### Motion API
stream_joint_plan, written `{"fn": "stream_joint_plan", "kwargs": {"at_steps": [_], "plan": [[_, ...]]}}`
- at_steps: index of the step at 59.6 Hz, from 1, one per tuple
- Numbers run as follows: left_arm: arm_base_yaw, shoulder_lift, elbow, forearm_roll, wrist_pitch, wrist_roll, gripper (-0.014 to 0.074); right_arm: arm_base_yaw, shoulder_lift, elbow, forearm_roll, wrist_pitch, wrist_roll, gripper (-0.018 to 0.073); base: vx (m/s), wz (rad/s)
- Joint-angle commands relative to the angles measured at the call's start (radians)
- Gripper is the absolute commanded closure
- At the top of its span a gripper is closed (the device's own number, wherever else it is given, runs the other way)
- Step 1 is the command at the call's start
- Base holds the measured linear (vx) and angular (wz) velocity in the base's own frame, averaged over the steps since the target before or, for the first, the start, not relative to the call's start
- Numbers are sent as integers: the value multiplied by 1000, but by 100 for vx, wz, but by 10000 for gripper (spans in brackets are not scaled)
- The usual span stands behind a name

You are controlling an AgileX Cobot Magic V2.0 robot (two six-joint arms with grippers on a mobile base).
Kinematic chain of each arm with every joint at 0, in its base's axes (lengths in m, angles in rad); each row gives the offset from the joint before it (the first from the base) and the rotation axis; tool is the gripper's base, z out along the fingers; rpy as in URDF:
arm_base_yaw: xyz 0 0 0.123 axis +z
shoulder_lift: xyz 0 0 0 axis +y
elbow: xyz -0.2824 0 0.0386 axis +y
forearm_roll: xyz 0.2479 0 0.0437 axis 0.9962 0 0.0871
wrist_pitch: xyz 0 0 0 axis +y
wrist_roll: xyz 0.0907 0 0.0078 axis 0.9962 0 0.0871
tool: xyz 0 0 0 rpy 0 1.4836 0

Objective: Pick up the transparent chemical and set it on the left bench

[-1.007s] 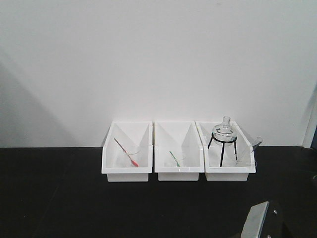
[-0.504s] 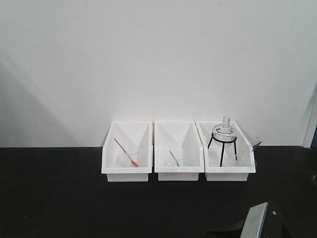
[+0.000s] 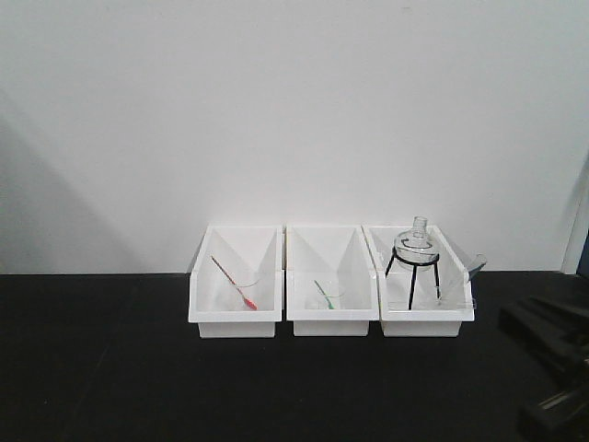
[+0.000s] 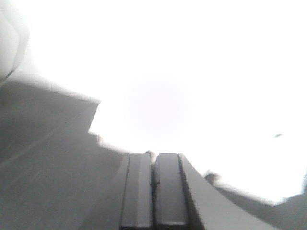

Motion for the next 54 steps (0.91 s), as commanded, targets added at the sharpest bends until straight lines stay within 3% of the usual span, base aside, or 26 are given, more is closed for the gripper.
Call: {"fn": "stream_joint_plan", "kwargs": {"at_steps": [1, 20, 54], "plan": [[-2, -19, 16, -1, -78, -8, 600, 0, -81, -28, 24, -40, 1, 569, 0, 0], [-2, -19, 16, -1, -78, -8, 600, 0, -299, 208, 30, -174, -1, 564, 0, 0], [-2, -19, 16, -1, -78, -8, 600, 0, -345, 257, 34, -177, -3, 564, 0, 0]]}}
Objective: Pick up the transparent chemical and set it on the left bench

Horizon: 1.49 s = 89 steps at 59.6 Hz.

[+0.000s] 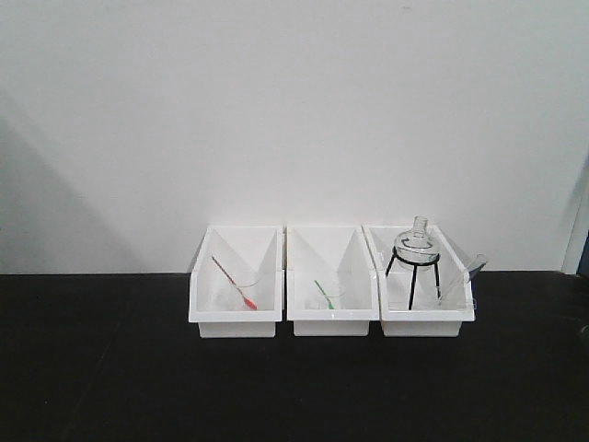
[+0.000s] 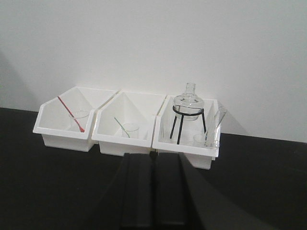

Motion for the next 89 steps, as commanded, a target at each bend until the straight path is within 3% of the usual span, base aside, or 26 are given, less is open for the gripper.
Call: {"fn": "stream_joint_plan", "kwargs": {"at_steps": [1, 89], "plan": [[-2, -19, 16, -1, -78, -8, 600, 0, 6, -30, 12, 15, -5, 564, 0, 0], [-2, -19, 16, -1, -78, -8, 600, 0, 6, -30, 12, 15, -5, 564, -9, 0]]}}
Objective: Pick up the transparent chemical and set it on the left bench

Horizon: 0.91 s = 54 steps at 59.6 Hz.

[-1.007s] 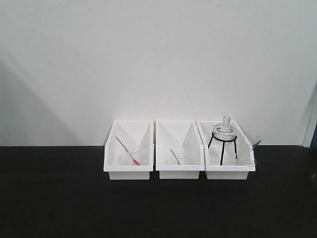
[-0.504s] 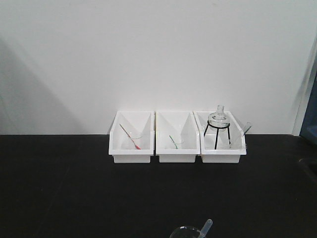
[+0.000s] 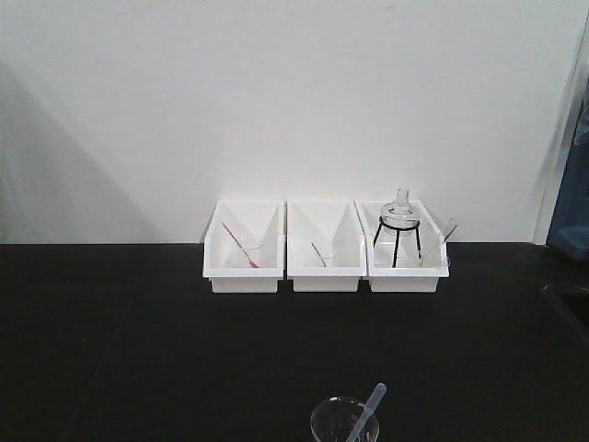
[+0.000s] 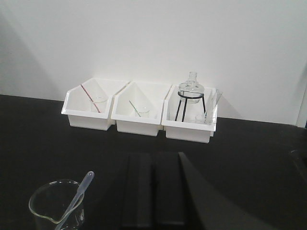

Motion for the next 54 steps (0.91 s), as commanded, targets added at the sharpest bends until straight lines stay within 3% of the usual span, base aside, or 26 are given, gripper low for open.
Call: {"fn": "stream_joint_plan", "kwargs": {"at_steps": [1, 23, 27, 31, 34, 37, 41, 45, 49, 54], "plan": [[-2, -19, 16, -1, -78, -8, 600, 0, 6, -30, 12, 19, -5, 564, 0, -1], [-2, -19, 16, -1, -78, -8, 600, 0, 6, -30, 10, 18, -5, 564, 0, 0], [-2, -19, 16, -1, -78, -8, 600, 0, 6, -30, -64, 31, -5, 564, 0, 0], [-2, -19, 16, -1, -78, -8, 600, 0, 6, -30, -234, 45, 32, 564, 0, 0], [-2, -19, 16, -1, -78, -8, 600, 0, 6, -30, -437, 129, 181, 564, 0, 0], [-2, -19, 16, -1, -78, -8, 600, 0, 2, -33, -744, 242, 362, 564, 0, 0], [-2, -19, 16, -1, -78, -8, 600, 0, 2, -28, -1026, 356, 706, 564, 0, 0], [-2, -19, 16, -1, -78, -8, 600, 0, -7, 10, -1212, 361, 1043, 564, 0, 0], [-2, -19, 16, -1, -78, -8, 600, 0, -54, 84, -1364, 270, 1329, 564, 0, 0], [-2, -19, 16, -1, -78, -8, 600, -1, -146, 205, -1516, 105, 1588, 564, 0, 0]]}}
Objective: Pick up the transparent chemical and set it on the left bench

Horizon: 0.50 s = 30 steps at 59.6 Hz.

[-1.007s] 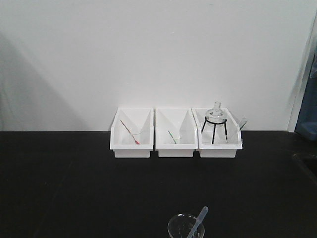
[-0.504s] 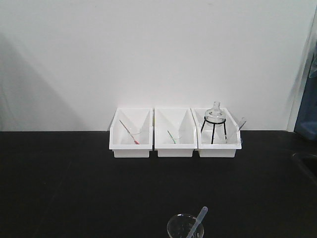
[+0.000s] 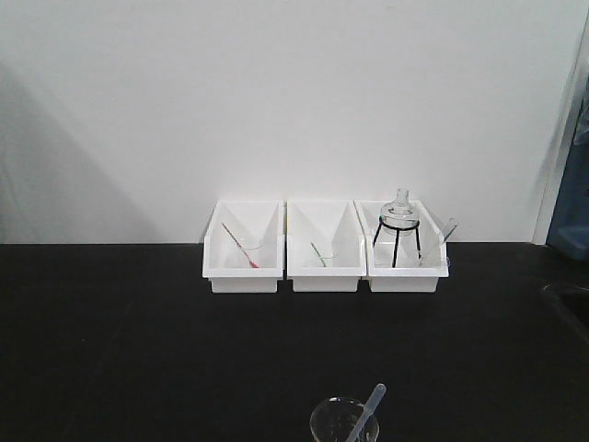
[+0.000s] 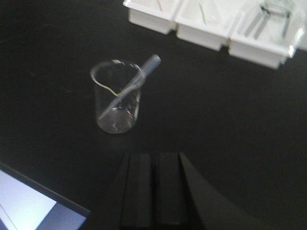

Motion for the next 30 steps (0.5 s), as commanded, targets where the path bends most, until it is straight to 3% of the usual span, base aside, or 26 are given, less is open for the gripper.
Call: {"fn": "stream_joint_plan", "kwargs": {"at_steps": [1, 7, 12, 22, 30], "plan": [[-2, -19, 16, -1, -78, -8, 600, -4, -83, 94, -207, -231, 333, 564, 0, 0], [-2, -19, 16, -1, -78, -8, 600, -4, -212, 224, -359, -362, 483, 564, 0, 0], [-2, -19, 16, -1, -78, -8, 600, -9, -282, 216, -409, -269, 519, 564, 0, 0], [-2, -19, 16, -1, -78, -8, 600, -60, -422, 221, -409, -278, 489, 564, 0, 0], [-2, -19, 16, -1, -78, -8, 600, -72, -415, 221, -381, -265, 497, 564, 0, 0]]}}
